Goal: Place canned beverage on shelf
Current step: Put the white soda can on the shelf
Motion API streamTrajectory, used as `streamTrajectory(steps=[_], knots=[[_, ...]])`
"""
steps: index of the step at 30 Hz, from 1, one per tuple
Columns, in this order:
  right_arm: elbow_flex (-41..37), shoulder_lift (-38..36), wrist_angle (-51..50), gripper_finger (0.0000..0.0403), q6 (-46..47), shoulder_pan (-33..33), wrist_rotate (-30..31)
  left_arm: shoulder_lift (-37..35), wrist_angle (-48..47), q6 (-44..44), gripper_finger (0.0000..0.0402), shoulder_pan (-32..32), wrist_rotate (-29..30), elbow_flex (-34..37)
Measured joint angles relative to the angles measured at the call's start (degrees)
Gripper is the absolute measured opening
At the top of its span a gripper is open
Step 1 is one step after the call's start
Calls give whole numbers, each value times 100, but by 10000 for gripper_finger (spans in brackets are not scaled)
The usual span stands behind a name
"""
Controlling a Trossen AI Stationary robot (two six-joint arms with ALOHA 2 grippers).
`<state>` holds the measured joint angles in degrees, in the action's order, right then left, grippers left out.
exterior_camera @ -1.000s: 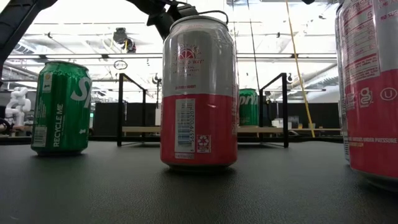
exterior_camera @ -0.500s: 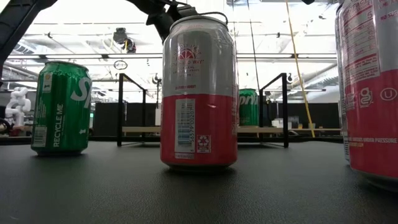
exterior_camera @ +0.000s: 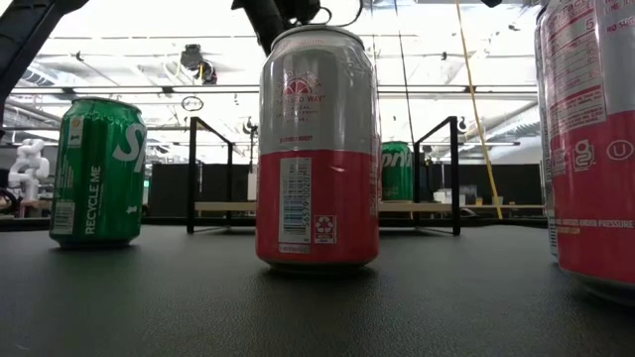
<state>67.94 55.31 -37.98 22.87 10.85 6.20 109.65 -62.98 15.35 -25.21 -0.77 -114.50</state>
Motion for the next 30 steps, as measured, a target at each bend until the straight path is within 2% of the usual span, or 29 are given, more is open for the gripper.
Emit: streamTrajectory(steps=[7,18,20,25,30], knots=[[0,0,0,313,2,1,0,-41,-836,-935,343,266,303,-1028],[0,0,-9,313,-120,2,0,-387,-943,-2725,342,1898,1026,-1064],[0,0,-9,313,-229,0,0,-396,-911,-2979,342,2214,1256,-872],[0,0,-9,313,-375,-2,1,-398,-842,-3722,339,2739,2319,164],[0,0,-11,313,-385,-2,0,-537,409,-4028,304,2984,2048,1242]])
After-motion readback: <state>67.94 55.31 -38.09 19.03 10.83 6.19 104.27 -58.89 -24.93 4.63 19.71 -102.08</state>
